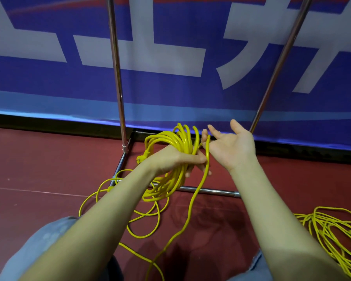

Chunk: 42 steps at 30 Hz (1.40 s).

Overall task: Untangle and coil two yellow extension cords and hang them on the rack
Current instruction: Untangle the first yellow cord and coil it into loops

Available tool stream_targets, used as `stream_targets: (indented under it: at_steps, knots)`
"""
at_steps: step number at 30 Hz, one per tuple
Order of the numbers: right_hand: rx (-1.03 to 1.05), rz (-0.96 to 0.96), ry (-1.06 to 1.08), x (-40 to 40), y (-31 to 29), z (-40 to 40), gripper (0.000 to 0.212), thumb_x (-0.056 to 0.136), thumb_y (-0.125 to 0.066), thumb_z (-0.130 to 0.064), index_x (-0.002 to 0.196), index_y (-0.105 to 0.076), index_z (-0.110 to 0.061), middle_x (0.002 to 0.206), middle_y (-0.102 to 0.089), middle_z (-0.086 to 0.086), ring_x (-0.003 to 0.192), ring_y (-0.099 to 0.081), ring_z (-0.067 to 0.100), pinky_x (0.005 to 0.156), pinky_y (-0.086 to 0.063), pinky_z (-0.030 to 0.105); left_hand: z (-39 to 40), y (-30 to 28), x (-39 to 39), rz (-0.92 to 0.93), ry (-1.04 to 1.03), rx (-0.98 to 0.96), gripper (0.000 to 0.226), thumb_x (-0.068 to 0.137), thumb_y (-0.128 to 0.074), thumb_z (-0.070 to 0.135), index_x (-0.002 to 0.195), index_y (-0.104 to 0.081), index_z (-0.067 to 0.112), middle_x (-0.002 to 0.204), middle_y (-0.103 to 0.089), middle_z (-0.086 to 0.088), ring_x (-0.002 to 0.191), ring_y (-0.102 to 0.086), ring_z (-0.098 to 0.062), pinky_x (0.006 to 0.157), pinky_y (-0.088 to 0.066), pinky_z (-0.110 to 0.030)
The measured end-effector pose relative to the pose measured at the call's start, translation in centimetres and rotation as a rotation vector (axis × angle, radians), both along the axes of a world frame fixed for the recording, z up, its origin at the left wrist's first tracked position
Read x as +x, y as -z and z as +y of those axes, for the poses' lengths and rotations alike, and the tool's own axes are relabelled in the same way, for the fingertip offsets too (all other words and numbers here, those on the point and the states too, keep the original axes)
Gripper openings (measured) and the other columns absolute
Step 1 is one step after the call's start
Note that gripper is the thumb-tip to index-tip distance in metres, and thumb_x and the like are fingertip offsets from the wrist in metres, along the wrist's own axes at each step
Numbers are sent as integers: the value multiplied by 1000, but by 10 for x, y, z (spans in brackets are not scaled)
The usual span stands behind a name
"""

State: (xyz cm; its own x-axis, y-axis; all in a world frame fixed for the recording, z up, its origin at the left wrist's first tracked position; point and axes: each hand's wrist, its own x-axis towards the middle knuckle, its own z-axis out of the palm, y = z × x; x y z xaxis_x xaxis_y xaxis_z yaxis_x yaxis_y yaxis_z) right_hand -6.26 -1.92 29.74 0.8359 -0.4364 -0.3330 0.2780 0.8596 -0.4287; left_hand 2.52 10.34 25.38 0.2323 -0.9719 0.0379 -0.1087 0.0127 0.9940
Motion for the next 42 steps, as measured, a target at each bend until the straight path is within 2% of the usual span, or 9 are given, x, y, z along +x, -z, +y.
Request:
stream_targets:
  at_steps: [4, 8, 12, 17, 21, 26, 32, 36, 42]
  knots:
    - [-92, 46, -106, -2, 2, -3, 67, 98, -31, -50, 136, -32, 5, 133, -40, 35, 114, -52, 40, 104, -37, 47, -2, 1, -2, 84, 9, 35, 10, 78, -64, 13, 84, -59, 8, 74, -72, -4, 47, -51, -15, 46, -42, -21]
    - [-343, 249, -179, -6, 9, -7, 62, 101, -27, -46, 140, -32, 2, 104, -62, 20, 92, -63, 29, 75, -48, 36, -7, -1, 2, 185, -145, -71, 11, 82, -62, 15, 83, -60, 4, 59, -61, -12, 40, -42, -8, 49, -31, -24]
    - [-522, 383, -291, -12, 18, -6, 40, 101, -33, -33, 115, -54, -2, 96, -64, 13, 86, -62, 22, 83, -47, 33, -13, -6, 10, 470, -353, -190, 14, 89, -56, 14, 82, -64, 5, 50, -58, 0, 48, -48, -10, 50, -41, -22]
    - [-851, 387, -509, -11, 25, 11, 19, 95, -49, -19, 93, -66, -11, 90, -70, 3, 84, -65, 13, 73, -49, 24, -10, -4, 22, 635, -522, -203, 30, 94, -51, 15, 117, -51, -4, 56, -63, 3, 50, -45, -7, 54, -44, -27]
    - [-1050, 361, -442, -8, 30, 18, 12, 86, -61, -3, 90, -68, -12, 78, -72, 5, 67, -68, 12, 67, -53, 23, -5, -7, 24, 697, -619, -264, 7, 93, -53, 8, 95, -55, 2, 75, -72, -3, 46, -49, -5, 46, -43, -18]
    - [-790, 195, -303, -6, 18, 13, 12, 90, -51, 1, 93, -61, -3, 74, -73, 8, 66, -71, 17, 60, -58, 27, 2, -11, 28, 760, -606, -193, 15, 96, -45, 7, 94, -60, 7, 72, -73, -4, 52, -64, -7, 50, -50, -17]
    - [-474, 18, 30, -7, 7, -2, 10, 95, -47, 0, 88, -55, -2, 70, -72, 8, 68, -72, 16, 61, -57, 24, 3, -5, 12, 597, -275, 75, 22, 97, -39, 2, 94, -61, 2, 77, -73, -9, 69, -71, -16, 65, -56, -24]
    - [-379, -63, 158, -3, 4, -7, 13, 95, -46, 0, 83, -51, -3, 69, -71, 10, 68, -72, 17, 61, -57, 24, 2, 3, -1, 446, -92, 105, 20, 95, -42, 0, 97, -62, 1, 85, -72, -12, 81, -69, -22, 76, -55, -27]
    - [-365, -80, 213, -3, 5, -13, 17, 96, -45, 1, 81, -49, -5, 71, -72, 10, 70, -72, 17, 65, -58, 25, -2, 5, -10, 442, 13, 38, 23, 85, -57, 2, 106, -64, 10, 85, -72, -7, 85, -70, -20, 84, -54, -30]
